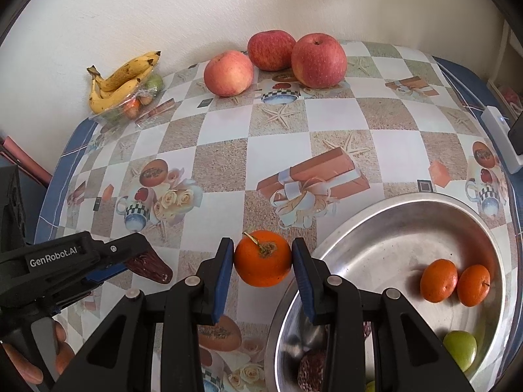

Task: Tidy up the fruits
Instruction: 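Carry the date and tangerine with both grippers over the steel bowl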

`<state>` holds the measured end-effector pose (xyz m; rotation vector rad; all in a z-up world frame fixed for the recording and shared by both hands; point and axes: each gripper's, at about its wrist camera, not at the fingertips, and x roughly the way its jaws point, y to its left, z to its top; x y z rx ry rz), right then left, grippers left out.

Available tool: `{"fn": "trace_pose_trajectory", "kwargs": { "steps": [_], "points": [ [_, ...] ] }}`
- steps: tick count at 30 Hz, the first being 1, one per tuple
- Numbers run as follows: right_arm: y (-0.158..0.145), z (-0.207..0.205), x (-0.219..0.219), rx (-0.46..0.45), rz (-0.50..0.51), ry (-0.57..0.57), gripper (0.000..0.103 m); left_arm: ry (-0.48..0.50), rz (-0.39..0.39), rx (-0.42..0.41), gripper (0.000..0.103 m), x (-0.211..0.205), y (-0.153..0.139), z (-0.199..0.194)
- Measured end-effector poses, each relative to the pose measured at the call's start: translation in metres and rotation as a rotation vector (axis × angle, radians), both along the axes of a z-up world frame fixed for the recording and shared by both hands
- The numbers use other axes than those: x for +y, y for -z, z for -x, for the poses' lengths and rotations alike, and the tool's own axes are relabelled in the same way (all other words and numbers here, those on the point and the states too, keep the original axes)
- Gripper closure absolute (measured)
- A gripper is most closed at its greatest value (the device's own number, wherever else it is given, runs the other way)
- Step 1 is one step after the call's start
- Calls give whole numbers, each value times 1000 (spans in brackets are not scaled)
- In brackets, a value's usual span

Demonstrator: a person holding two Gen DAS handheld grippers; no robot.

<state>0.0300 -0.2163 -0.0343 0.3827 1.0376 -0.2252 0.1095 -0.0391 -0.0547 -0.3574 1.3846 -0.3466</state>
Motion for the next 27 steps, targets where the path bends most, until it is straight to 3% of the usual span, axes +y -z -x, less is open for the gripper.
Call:
{"fn": "trace_pose_trajectory", "kwargs": {
  "steps": [14, 27],
  "points": [
    [-6, 33, -3, 23, -30, 45, 65, 142, 29, -60, 68, -28, -16, 30],
    [-13, 63, -58, 13, -58, 236, 65, 333, 117, -100, 68, -83, -30, 62]
  ]
}}
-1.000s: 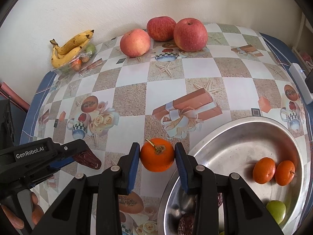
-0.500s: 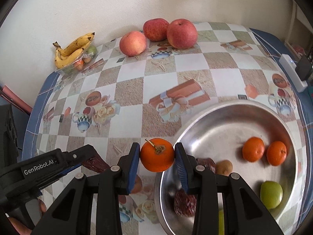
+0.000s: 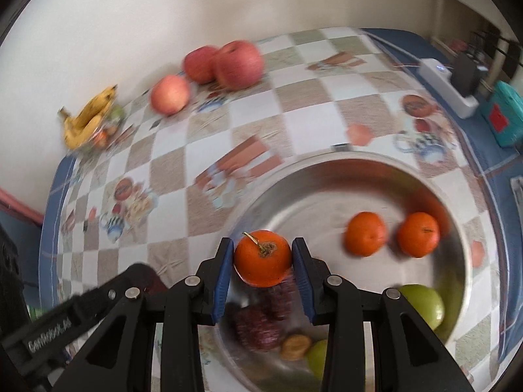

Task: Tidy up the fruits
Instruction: 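Carry the date and tangerine with both grippers over the steel bowl, then open both grippers to drop the date and tangerine into the bowl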

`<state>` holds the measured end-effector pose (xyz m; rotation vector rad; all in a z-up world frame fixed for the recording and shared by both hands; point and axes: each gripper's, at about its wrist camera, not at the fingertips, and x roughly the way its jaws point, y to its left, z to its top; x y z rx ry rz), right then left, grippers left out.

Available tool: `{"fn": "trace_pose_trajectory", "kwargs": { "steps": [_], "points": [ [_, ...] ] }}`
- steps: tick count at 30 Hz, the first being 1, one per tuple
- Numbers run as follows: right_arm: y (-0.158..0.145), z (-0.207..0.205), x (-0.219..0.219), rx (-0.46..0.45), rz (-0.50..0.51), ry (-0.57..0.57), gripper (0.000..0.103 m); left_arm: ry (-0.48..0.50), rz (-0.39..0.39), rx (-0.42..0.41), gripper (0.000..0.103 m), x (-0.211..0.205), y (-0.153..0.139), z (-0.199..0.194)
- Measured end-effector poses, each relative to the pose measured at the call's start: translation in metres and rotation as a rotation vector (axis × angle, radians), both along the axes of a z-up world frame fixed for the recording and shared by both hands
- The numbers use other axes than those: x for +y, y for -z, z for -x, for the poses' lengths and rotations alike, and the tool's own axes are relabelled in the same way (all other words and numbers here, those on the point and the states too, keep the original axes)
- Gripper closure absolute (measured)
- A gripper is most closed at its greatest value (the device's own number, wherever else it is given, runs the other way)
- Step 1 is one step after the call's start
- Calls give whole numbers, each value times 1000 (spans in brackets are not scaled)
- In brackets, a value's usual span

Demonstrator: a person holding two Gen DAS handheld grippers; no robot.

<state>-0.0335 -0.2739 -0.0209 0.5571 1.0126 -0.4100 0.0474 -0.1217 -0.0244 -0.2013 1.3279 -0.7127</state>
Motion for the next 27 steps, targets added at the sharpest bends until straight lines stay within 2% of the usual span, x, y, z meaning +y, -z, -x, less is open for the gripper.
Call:
{"fn": "trace_pose_trajectory", "kwargs": {
  "steps": [4, 10, 19, 27],
  "points": [
    [2, 13, -22, 2, -28, 72, 65, 45, 29, 12, 68, -14, 1, 10],
    [1, 27, -40, -8, -36, 130, 65, 87, 21, -5, 68, -27, 0, 20],
    [-1, 26, -41, -3, -23, 116, 65, 101, -11, 6, 66, -32, 7, 20],
    [2, 21, -34, 19, -13, 86, 64, 85, -23, 9, 60, -29, 9, 17]
  ]
}}
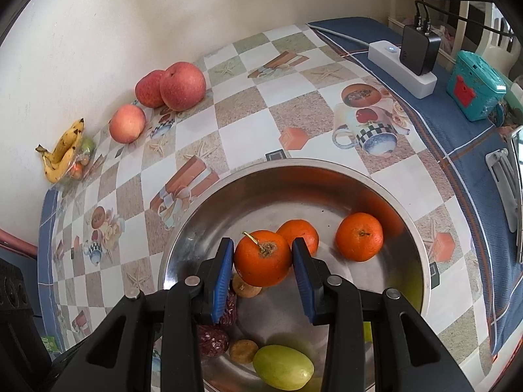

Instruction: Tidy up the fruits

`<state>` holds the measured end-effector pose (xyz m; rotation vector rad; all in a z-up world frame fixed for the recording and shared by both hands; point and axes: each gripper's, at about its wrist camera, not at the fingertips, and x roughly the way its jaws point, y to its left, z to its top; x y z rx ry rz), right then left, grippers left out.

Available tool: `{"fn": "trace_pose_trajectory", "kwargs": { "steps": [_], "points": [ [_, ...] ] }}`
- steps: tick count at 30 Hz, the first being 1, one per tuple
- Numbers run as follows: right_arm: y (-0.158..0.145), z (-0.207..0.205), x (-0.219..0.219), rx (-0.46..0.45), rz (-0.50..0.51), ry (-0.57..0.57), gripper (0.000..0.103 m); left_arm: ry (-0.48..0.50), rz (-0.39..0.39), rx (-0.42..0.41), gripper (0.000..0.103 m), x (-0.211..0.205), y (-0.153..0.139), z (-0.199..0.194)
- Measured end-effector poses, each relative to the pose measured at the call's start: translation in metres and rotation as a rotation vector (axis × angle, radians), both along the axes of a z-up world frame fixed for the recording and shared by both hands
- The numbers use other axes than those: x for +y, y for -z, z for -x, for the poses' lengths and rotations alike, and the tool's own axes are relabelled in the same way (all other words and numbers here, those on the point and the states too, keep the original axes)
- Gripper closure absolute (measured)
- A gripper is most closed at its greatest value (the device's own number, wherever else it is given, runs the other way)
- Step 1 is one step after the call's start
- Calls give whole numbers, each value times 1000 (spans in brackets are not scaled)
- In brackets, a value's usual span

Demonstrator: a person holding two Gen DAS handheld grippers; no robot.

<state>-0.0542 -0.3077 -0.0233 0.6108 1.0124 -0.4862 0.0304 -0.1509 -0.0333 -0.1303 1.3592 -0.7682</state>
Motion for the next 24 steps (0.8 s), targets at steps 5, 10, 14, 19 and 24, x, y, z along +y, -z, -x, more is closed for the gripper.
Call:
{"fn": "trace_pose_trajectory", "kwargs": {
  "steps": [5, 10, 14, 19, 24],
  "points": [
    [-1, -3, 3, -1, 6, -10, 63, -39, -28, 1, 55, 8, 1, -7],
    [0, -4, 5, 6, 8, -18, 63, -127, -113, -27, 45, 26, 5, -18],
    [1, -6, 6, 11, 10, -27, 63, -217, -247, -54, 40, 42, 12, -27],
    [2, -10, 11, 23, 18, -54, 63, -284, -350, -83, 32, 61, 20, -37],
    [3, -16, 18, 37, 36, -89, 64, -280, -366, -117, 14, 65, 19, -39]
  ]
}}
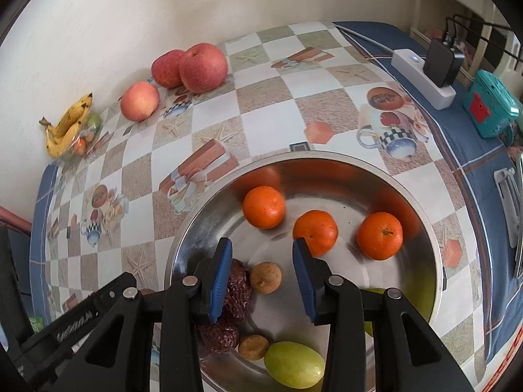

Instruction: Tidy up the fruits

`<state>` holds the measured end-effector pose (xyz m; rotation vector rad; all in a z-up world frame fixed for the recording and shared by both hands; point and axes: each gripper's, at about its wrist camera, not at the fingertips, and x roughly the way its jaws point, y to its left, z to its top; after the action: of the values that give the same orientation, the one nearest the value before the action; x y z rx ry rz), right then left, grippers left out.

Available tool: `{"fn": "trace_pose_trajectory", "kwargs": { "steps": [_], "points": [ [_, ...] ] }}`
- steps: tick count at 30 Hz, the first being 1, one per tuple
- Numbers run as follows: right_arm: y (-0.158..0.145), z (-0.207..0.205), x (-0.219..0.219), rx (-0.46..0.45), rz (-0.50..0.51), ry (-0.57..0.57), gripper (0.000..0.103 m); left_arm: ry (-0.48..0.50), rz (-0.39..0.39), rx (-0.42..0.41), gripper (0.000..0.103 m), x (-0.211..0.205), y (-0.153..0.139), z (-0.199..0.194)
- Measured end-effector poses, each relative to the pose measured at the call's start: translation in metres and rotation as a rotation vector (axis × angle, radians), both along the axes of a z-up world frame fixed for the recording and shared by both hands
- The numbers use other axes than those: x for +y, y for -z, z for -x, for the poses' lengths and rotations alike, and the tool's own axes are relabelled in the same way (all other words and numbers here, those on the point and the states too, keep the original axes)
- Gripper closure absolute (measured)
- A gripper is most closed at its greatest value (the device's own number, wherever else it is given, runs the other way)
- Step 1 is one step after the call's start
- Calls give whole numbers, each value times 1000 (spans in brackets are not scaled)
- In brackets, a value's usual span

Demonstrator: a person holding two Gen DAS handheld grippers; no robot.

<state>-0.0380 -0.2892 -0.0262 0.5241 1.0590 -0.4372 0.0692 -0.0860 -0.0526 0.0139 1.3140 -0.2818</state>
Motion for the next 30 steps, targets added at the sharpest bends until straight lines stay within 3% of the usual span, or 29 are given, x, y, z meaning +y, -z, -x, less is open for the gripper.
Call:
{"fn": "trace_pose_trajectory", "kwargs": {
  "steps": [4, 9, 11, 15, 17, 21, 24, 26, 30],
  "points": [
    [-2, -5, 7, 3, 25, -33, 64, 0, -28, -17, 0, -2, 0, 0],
    [-3, -9, 12, 11, 51, -59, 63, -12, -83, -55, 0, -3, 1, -2],
    [-2, -10, 13, 19, 60, -60, 48, -19, -95, -60, 0, 0, 2, -2],
    [-1, -12, 15, 27, 78, -70, 38, -41, -127, -76, 0, 3, 3, -3],
    [0, -13, 16, 33, 97, -72, 26, -39, -137, -89, 0, 4, 3, -2],
    [1, -15, 18, 40, 112, -86, 25, -18, -189, -110, 0, -1, 6, -3],
    [1, -16, 20, 43, 142, -98, 17, -2, -204, -121, 0, -3, 7, -3],
    [1, -16, 22, 42, 164, -102, 9, 0, -205, -125, 0, -4, 8, -2],
    [1, -17, 23, 41, 188, -103, 9, 0, -169, -108, 0, -3, 10, -5]
  ]
}}
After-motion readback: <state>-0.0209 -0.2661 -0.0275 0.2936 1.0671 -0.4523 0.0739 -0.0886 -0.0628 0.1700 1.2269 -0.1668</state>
